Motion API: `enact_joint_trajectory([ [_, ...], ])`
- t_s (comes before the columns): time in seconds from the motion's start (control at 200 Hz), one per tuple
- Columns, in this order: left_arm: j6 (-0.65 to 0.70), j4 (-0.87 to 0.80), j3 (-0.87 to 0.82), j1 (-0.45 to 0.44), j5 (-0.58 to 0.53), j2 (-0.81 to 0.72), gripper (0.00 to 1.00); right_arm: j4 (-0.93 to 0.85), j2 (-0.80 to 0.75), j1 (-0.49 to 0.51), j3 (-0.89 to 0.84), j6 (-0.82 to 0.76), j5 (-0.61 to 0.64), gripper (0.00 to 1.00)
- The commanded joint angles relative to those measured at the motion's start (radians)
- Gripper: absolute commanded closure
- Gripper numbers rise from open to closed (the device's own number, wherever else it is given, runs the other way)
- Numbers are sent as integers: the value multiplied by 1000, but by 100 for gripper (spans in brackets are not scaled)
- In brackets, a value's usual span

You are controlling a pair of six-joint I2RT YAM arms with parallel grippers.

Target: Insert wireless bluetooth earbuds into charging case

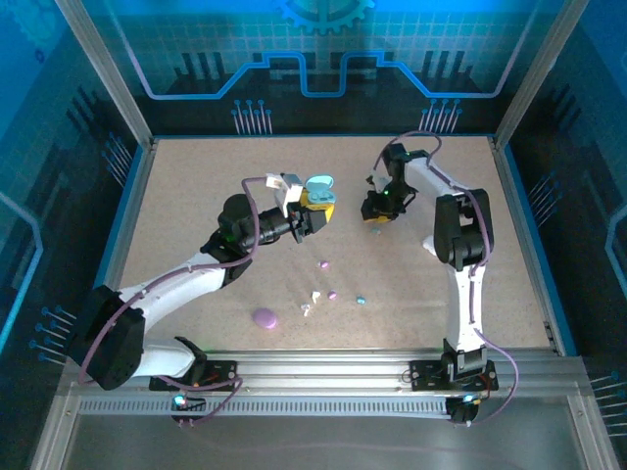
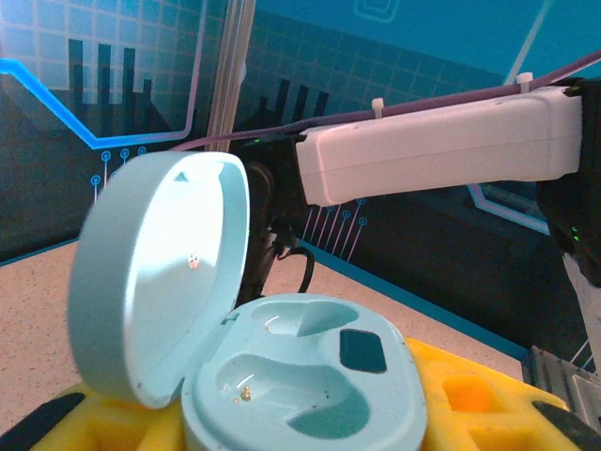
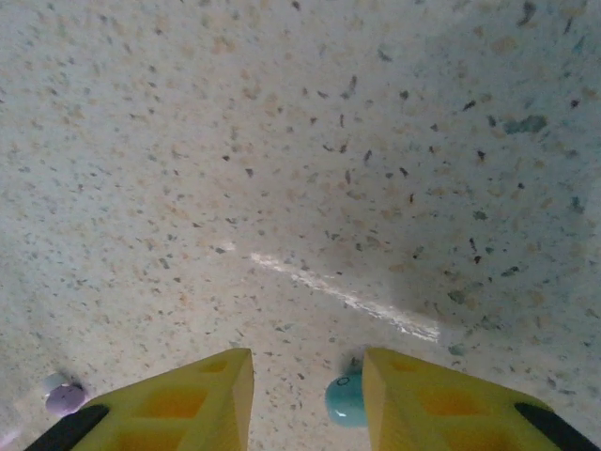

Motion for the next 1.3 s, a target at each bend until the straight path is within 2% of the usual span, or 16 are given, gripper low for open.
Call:
enact_joint_trajectory([
  [0.0,-6,10,11,5,14,-31,66,-16,13,-3,-22,-17,14,62],
  [0.585,-17,2,27,6,26,-25,66,-46,-10,-16,-110,-62,-35,61],
  [0.926,-24,9,21,6,26,-23,66,-59,-75,-17,-194,-78,-133,64],
  [1.296,-39,33,13,5,28,-10,66,-67,-150,-6,-273,-76,-160,64],
])
